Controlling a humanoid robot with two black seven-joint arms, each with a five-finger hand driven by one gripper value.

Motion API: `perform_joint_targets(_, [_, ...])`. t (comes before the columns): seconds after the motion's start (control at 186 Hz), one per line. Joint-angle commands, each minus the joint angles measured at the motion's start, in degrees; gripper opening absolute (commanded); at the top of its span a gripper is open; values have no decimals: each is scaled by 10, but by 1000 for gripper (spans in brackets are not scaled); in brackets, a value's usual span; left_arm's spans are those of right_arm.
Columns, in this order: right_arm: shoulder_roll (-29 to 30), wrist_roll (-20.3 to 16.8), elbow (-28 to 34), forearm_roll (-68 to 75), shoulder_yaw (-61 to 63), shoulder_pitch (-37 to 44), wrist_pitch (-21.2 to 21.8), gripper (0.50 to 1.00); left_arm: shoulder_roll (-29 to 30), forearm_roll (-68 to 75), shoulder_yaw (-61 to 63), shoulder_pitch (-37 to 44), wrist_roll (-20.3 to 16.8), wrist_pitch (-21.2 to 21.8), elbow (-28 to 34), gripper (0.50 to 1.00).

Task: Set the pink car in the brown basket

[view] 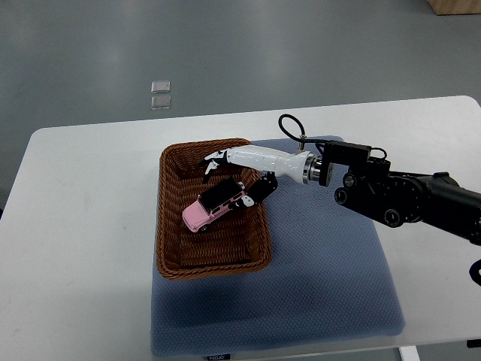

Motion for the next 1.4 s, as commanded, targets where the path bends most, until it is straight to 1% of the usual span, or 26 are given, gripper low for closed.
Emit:
perform_joint_targets(0.0, [-2,0,1,7,7,-1,-1,897,0,0,0,0,0,0,0,1000])
perform_joint_targets(0.118, [-11,0,1,18,22,0,-2,897,0,0,0,0,0,0,0,1000])
perform_joint_targets(0.29, [-19,0,1,90,129,-23,0,897,0,0,0,0,0,0,0,1000])
perform_joint_targets(0.43, [-50,-1,1,191,201,-54,15,897,0,0,0,0,0,0,0,1000])
perform_joint_targets(0.489, [-66,-24,1,245,212,-64,17,897,0,0,-1,0,-1,0,-1,1000])
perform_joint_targets(0.597, [-96,-45,1,354,218,-88,21,895,0,0,-1,0,0,0,-3,1000])
perform_joint_targets(0.747, [-117,-79,1,487,217,-121,21,895,0,0,0,0,0,0,-4,1000])
perform_joint_targets(0.785, [-120,-86,1,506,217,-127,20,895,0,0,0,-1,0,0,-3,1000])
perform_joint_targets(0.876, [-125,-118,1,552,217,-134,21,895,0,0,-1,-2,-1,0,-4,1000])
perform_joint_targets(0.887, [-125,-127,1,560,216,-135,21,895,0,0,-1,-2,0,0,-4,1000])
perform_joint_targets(0.968, [-127,-149,1,580,217,-144,21,895,0,1,-1,-3,0,0,-5,1000])
perform_joint_targets(1.091, [-128,-161,1,603,217,-150,21,895,0,1,-1,-4,0,0,-5,1000])
perform_joint_targets(1.21, [-132,-183,1,643,217,-154,23,897,0,0,-1,-4,0,0,-5,1000])
perform_joint_targets(1.253, [-132,-183,1,645,217,-155,22,915,0,1,0,-4,-1,0,-5,1000])
perform_joint_targets(1.392, [-132,-178,1,646,219,-156,18,915,0,0,-1,-4,-1,0,-3,1000])
